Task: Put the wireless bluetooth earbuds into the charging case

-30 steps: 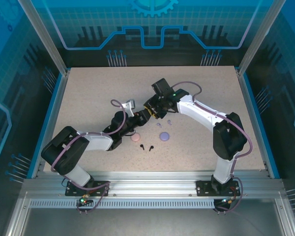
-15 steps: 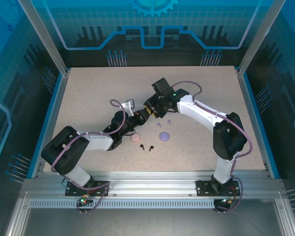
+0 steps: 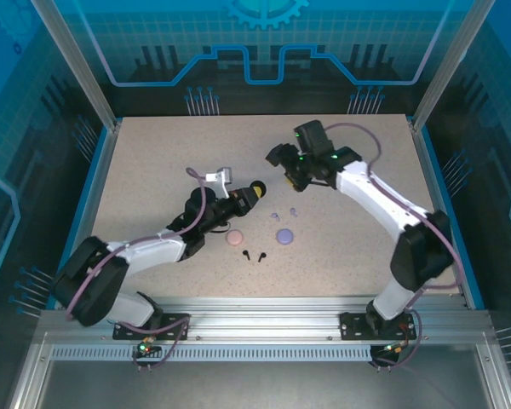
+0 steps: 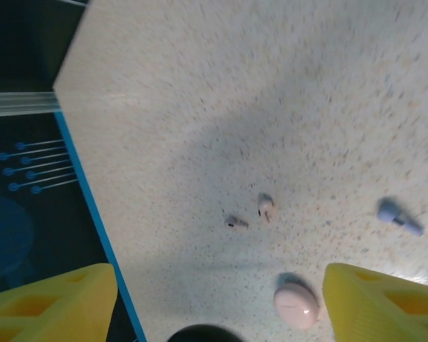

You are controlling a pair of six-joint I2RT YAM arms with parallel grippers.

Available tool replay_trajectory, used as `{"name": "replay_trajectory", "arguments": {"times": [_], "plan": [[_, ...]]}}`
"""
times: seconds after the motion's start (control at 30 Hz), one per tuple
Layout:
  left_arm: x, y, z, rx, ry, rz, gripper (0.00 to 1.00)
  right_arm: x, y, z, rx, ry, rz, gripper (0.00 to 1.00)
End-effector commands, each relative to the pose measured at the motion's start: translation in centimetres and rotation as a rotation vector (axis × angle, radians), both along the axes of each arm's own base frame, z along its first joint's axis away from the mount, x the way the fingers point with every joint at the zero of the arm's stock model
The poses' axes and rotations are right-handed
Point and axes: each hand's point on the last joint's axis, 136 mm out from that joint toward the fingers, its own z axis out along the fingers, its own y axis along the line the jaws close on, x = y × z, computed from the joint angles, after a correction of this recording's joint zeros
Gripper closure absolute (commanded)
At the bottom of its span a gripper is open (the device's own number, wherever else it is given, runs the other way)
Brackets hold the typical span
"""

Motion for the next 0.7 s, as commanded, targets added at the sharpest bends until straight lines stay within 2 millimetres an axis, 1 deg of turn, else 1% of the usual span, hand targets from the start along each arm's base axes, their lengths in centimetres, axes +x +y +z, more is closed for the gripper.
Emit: {"name": "replay_trajectory", "arguments": {"times": [0.0, 0.1, 0.23, 0.4, 0.5, 0.57, 0.67], "plan": [[-1.2, 0.6, 2.6, 0.044, -0.051, -0.094, 1.0, -0.5, -1.6, 0.4, -0.047, -0.163, 0.139, 0.21], [-1.7, 1.6, 3.3, 0.038, -0.05, -0.151, 1.0, -0.9, -1.3, 0.9, 0.049, -0.351, 0.27, 0.22], [-2.0, 1.8, 3.4, 0.027, -0.038, -0.236, 1.0, -2.9, 0.0, 1.9, 0.066, -0.52, 0.464, 0.25], [-3.0, 0.7, 3.4, 0.048, -0.032, -0.363, 1.0, -6.0, 1.1, 3.3, 0.12, -0.623, 0.643, 0.27], [-3.3, 0.1, 3.7, 0.038, -0.026, -0.414, 1.0, -7.6, 1.7, 3.8, 0.156, -0.649, 0.727, 0.28], [-3.2, -0.1, 3.8, 0.031, -0.021, -0.429, 1.0, -8.3, 1.9, 4.0, 0.168, -0.658, 0.76, 0.28], [-3.0, -0.4, 4.1, 0.02, -0.021, -0.443, 1.0, -8.7, 2.1, 3.9, 0.171, -0.655, 0.779, 0.3]]}}
